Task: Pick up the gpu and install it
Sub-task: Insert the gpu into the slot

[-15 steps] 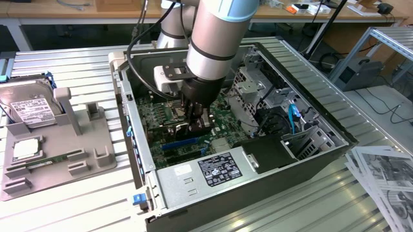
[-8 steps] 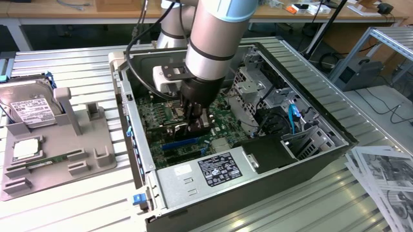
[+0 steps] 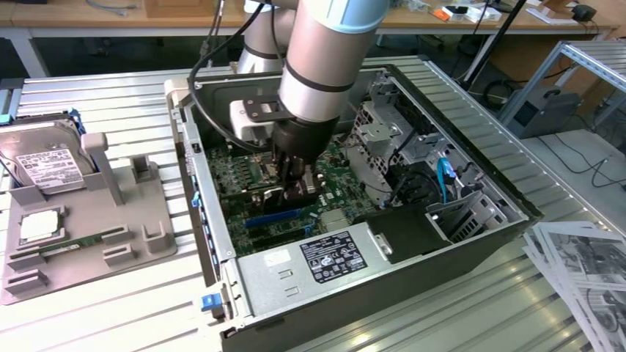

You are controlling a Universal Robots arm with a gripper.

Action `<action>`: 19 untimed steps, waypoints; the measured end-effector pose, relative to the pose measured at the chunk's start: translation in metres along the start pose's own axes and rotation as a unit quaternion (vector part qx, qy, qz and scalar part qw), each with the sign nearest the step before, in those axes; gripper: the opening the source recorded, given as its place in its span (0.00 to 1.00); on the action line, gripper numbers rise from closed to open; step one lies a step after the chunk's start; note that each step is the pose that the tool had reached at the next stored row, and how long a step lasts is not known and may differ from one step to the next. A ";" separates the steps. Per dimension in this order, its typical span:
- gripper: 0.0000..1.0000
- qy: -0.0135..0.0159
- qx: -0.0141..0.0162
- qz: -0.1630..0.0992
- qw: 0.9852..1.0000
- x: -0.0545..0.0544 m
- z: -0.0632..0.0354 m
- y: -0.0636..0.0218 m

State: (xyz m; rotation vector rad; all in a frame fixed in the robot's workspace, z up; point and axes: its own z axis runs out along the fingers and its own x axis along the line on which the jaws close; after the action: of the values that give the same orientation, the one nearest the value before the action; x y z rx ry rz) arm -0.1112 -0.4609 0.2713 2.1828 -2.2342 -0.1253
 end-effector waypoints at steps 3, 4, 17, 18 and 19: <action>0.27 0.000 0.000 0.000 1.000 0.000 0.0001 0.0019; 0.27 0.000 0.000 0.000 1.000 0.000 0.0001 0.0021; 0.27 -0.002 0.000 0.000 1.000 0.000 0.0016 0.0021; 0.27 -0.002 0.000 0.000 1.000 0.000 0.0016 0.0021; 0.27 -0.002 0.000 0.000 1.000 0.000 0.0016 0.0021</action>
State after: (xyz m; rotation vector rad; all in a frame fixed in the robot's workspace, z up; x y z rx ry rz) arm -0.1135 -0.4609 0.2698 2.1850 -2.2357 -0.1299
